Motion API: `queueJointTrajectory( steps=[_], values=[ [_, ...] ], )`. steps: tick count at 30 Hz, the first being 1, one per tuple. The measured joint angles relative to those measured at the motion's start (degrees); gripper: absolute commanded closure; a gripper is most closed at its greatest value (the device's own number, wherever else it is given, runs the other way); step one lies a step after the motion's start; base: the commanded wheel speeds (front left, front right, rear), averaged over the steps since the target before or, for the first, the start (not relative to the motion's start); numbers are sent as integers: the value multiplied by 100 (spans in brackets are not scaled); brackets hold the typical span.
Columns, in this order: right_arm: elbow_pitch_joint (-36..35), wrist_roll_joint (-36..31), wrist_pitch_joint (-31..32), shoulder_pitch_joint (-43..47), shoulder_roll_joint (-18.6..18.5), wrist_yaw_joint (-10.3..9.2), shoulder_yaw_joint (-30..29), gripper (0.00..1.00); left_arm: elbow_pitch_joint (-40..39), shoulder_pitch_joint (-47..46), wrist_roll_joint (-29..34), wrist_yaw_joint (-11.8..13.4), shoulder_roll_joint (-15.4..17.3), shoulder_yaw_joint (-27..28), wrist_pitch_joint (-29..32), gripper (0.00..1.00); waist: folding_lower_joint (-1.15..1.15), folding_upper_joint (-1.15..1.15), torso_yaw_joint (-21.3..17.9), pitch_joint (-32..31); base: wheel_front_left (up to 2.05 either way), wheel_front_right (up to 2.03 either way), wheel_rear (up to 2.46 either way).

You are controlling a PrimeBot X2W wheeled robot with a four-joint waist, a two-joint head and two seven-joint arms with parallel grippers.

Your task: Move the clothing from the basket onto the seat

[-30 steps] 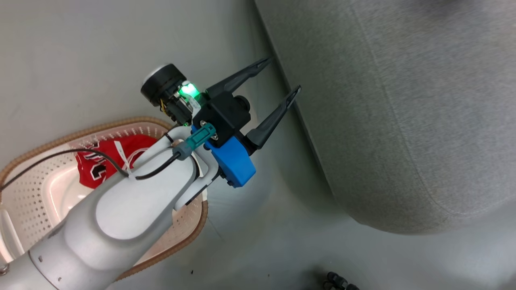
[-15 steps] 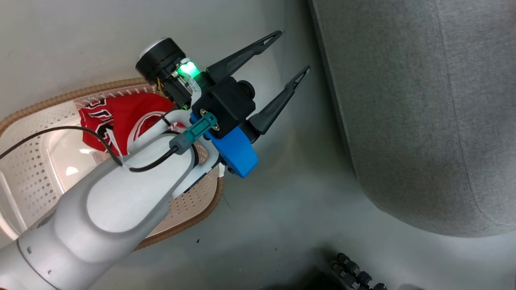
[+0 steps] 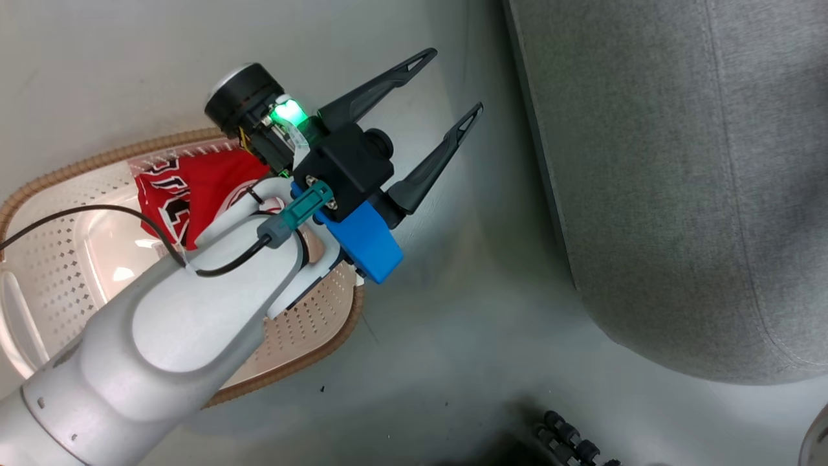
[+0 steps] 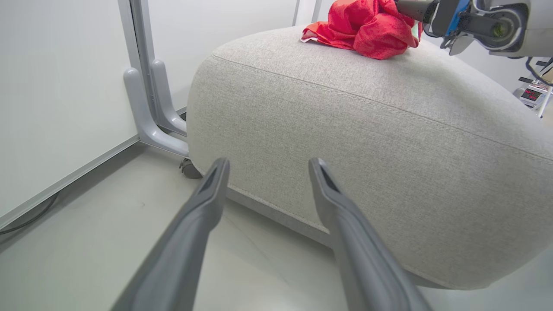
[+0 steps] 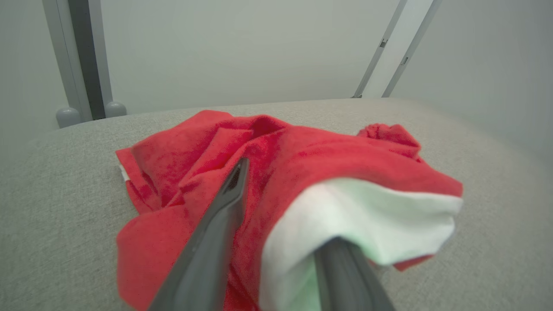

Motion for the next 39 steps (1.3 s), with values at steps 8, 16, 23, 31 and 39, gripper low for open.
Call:
queueJointTrajectory(
  steps=[8, 16, 23, 31, 39],
  values=[
    [-436, -58, 0, 953, 201, 0, 114, 0, 293, 211, -148, 16, -208, -56, -268, 0, -1, 0, -12, -573, 0, 0, 0],
    [-501, -85, 0, 1938, 352, 0, 164, 0, 637, 550, -341, 42, -403, -86, -506, 0, -1, 0, -29, -1337, 0, 0, 0],
    [-1046, -142, 0, 2498, 381, 0, 532, 0, 892, 1055, -597, 168, -541, 114, -706, 0, -2, 0, -17, -2083, 0, 0, 0],
    [-1604, 22, 0, 2852, 469, 0, 1501, 0, 872, 1658, -715, 420, -558, 949, -775, 0, -3, 0, 204, -2869, 0, 0, 0],
    [-1872, 227, 0, 3076, 617, 0, 2441, 0, 599, 2576, -427, 497, -525, 2238, -778, 0, -2, 0, 700, -3409, 0, 0, 0]
  ],
)
